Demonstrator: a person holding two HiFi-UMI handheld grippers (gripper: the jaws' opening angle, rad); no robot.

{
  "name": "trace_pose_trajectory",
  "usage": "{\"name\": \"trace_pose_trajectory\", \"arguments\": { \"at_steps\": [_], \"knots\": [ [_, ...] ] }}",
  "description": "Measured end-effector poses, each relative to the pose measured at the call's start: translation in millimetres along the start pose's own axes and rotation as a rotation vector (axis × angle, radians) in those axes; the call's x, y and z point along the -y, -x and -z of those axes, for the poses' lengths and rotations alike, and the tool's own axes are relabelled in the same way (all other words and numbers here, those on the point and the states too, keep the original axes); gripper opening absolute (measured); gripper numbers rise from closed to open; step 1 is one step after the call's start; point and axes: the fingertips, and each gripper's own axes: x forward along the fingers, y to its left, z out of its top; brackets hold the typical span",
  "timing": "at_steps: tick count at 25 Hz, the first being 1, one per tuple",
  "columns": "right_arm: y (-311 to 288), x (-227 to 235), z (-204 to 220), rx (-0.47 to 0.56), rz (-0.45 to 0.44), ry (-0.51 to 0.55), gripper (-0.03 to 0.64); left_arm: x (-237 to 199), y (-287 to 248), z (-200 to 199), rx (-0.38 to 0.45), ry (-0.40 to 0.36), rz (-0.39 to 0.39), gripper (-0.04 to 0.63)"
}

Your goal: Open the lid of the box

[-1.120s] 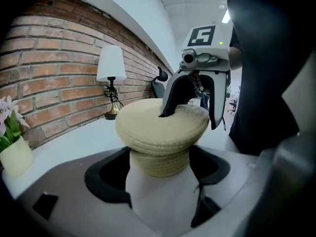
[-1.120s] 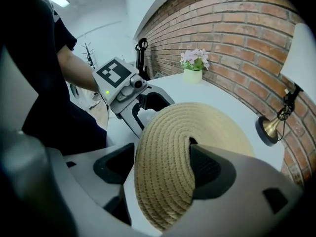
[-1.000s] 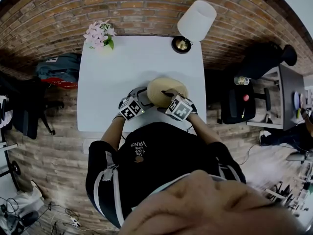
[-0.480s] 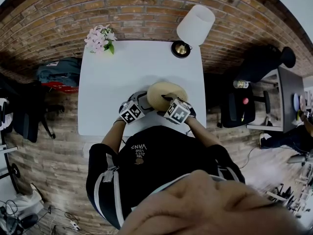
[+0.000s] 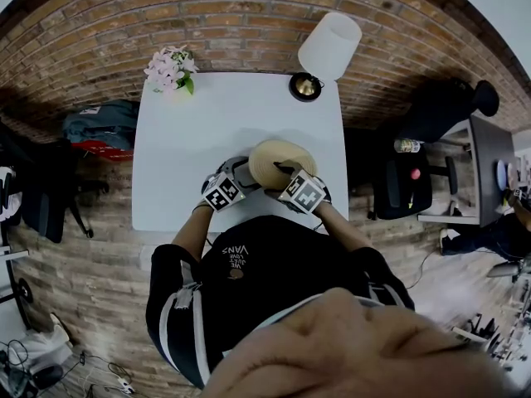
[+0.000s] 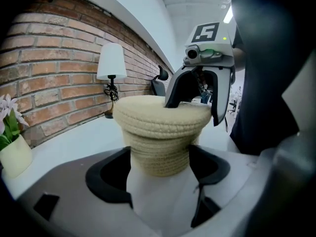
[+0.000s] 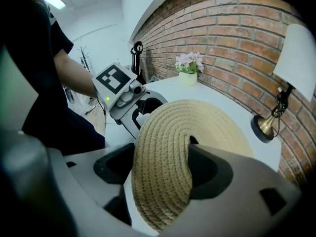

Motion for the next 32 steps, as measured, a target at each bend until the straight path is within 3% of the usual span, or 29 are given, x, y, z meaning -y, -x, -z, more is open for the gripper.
{"name": "trace_pose_trajectory", "arguments": {
  "at_steps": [20,27,32],
  "knots": [
    [36,22,-22,0.241,0.112,-0.221,0.325,-1,9,-2,-0.031,0.066,-0.013,0.364],
    [58,30,-30,0.341,0.143,-0.301,0.325,-3,26,0,-0.014,0.118,-0.044,0.364],
    [75,34,-36,0.43,0.163,-0.362,0.325,-13,47,-7,0.031,0.149,-0.109,0.364]
  ]
}}
